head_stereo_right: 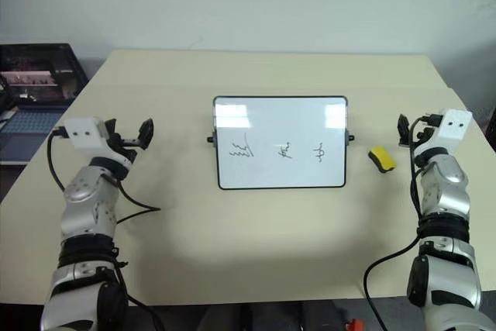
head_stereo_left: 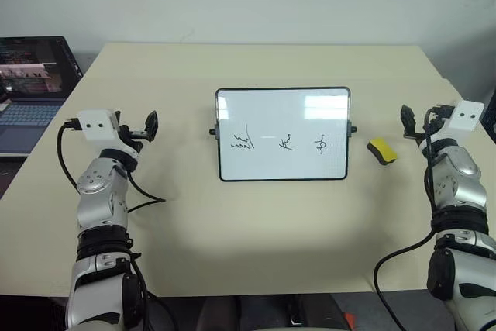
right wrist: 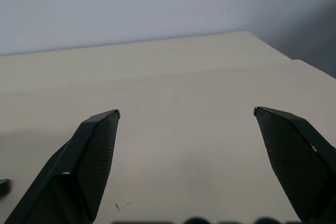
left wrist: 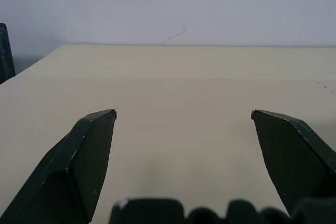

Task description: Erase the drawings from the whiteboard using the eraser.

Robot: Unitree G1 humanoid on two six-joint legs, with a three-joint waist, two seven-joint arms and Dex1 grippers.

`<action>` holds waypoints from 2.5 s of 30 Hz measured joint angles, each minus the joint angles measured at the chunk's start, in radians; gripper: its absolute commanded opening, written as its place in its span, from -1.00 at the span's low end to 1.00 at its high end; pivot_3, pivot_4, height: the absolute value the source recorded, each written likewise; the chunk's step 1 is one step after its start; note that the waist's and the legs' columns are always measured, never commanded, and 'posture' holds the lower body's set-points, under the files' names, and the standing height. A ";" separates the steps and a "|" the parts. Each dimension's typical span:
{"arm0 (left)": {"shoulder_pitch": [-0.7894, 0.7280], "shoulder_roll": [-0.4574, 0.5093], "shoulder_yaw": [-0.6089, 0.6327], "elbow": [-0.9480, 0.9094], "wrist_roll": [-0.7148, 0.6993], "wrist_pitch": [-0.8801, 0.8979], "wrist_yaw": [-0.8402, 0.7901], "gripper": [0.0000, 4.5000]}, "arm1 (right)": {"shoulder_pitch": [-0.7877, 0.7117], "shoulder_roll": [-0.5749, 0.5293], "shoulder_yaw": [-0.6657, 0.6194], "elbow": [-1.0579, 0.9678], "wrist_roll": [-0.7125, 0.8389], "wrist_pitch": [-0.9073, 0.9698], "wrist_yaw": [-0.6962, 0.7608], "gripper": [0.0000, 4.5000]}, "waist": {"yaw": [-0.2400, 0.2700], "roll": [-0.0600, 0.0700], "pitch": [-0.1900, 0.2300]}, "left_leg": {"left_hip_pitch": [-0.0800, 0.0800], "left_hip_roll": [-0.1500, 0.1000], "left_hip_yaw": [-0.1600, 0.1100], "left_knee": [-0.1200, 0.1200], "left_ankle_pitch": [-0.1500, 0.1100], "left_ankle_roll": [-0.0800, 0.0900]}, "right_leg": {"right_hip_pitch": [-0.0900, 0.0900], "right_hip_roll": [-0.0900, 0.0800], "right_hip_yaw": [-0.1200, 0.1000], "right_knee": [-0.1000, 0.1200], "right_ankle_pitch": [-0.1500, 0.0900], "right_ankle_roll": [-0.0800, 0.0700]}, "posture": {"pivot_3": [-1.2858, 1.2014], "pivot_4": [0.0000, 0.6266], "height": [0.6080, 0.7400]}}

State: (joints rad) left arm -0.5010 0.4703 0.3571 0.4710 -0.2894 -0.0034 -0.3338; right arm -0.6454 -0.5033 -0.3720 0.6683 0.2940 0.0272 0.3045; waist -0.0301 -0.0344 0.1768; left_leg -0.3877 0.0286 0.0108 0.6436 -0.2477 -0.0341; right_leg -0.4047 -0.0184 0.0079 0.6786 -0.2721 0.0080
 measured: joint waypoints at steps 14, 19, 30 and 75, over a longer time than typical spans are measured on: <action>-0.086 0.039 -0.011 0.047 -0.003 -0.014 -0.095 1.00 | -0.005 -0.024 -0.001 -0.002 0.002 0.000 0.013 0.98 | -0.002 0.000 0.000 | 0.000 0.000 0.000 0.000 0.000 0.000 | 0.000 0.000 0.000 0.000 0.000 0.000 | 0.03 -0.52 1.00; -0.093 0.042 -0.017 0.092 0.002 -0.028 -0.095 1.00 | -0.005 -0.029 -0.004 -0.001 0.003 -0.002 0.010 0.98 | -0.002 0.000 0.000 | 0.001 0.000 0.001 0.000 0.000 0.000 | 0.000 0.000 0.000 0.000 0.000 0.000 | 0.03 -0.52 1.00; -0.042 0.100 -0.026 0.022 -0.009 0.007 -0.160 1.00 | 0.008 -0.061 0.004 -0.061 0.000 0.059 0.023 0.98 | -0.006 0.000 0.000 | 0.000 0.001 0.001 -0.001 0.000 0.000 | -0.001 0.000 0.001 0.000 0.000 0.000 | 0.03 -0.52 1.00; 0.277 0.463 0.004 -0.479 -0.367 0.499 -0.808 1.00 | 0.036 -0.205 0.244 -0.359 0.002 0.829 0.284 0.98 | -0.002 0.000 0.002 | 0.001 0.001 0.001 -0.001 -0.001 0.001 | -0.002 0.002 0.002 -0.001 -0.004 0.002 | 0.03 -0.52 1.00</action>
State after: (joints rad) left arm -0.2245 0.9334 0.3615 -0.0078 -0.6566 0.4953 -1.1419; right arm -0.6096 -0.7080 -0.1278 0.3093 0.2960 0.8560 0.5887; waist -0.0322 -0.0343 0.1788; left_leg -0.3871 0.0298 0.0121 0.6425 -0.2485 -0.0328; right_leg -0.4065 -0.0168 0.0099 0.6776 -0.2765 0.0099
